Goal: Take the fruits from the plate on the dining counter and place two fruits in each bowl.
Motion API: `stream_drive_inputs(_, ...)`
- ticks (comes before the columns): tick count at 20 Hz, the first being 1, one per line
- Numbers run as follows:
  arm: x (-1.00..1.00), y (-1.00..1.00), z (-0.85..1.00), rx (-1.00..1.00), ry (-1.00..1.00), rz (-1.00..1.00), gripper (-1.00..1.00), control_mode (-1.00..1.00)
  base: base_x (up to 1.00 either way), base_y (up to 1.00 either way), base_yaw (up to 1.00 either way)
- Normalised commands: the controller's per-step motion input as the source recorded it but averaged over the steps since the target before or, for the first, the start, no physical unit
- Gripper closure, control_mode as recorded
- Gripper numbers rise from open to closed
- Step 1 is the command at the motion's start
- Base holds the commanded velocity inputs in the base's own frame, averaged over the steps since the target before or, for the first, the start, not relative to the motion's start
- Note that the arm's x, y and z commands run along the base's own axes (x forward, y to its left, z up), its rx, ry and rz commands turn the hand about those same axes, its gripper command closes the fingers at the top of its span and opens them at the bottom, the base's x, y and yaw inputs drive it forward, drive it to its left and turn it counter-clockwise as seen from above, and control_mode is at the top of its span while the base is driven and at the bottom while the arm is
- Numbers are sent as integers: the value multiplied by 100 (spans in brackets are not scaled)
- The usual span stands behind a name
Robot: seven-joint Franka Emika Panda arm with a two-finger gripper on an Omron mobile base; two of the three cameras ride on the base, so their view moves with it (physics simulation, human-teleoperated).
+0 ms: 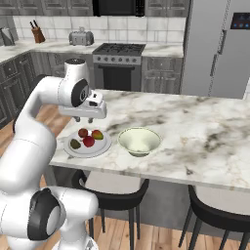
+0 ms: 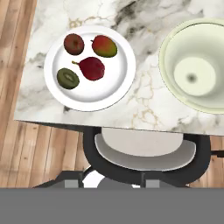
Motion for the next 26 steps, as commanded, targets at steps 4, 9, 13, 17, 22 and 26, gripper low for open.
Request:
stream_drive_inputs(4,31,45,-22,-1,4,0,-100,-100,0,0,0)
stream_drive_inputs(9,96,100,-44,-3,9,0,-100,-100,0,0,0)
stream_drive_inputs(13,96,39,-21,0,7,0,-100,-100,0,0,0)
stream_drive_inputs(17,64,-2,-29,0,3,1,-100,-100,0,0,0)
stream_drive_inputs(22,32,-24,-61,0,1,9,-100,-100,0,0,0)
stream_drive_inputs(26,34,-6,-89,0,2,10,-100,-100,0,0,0)
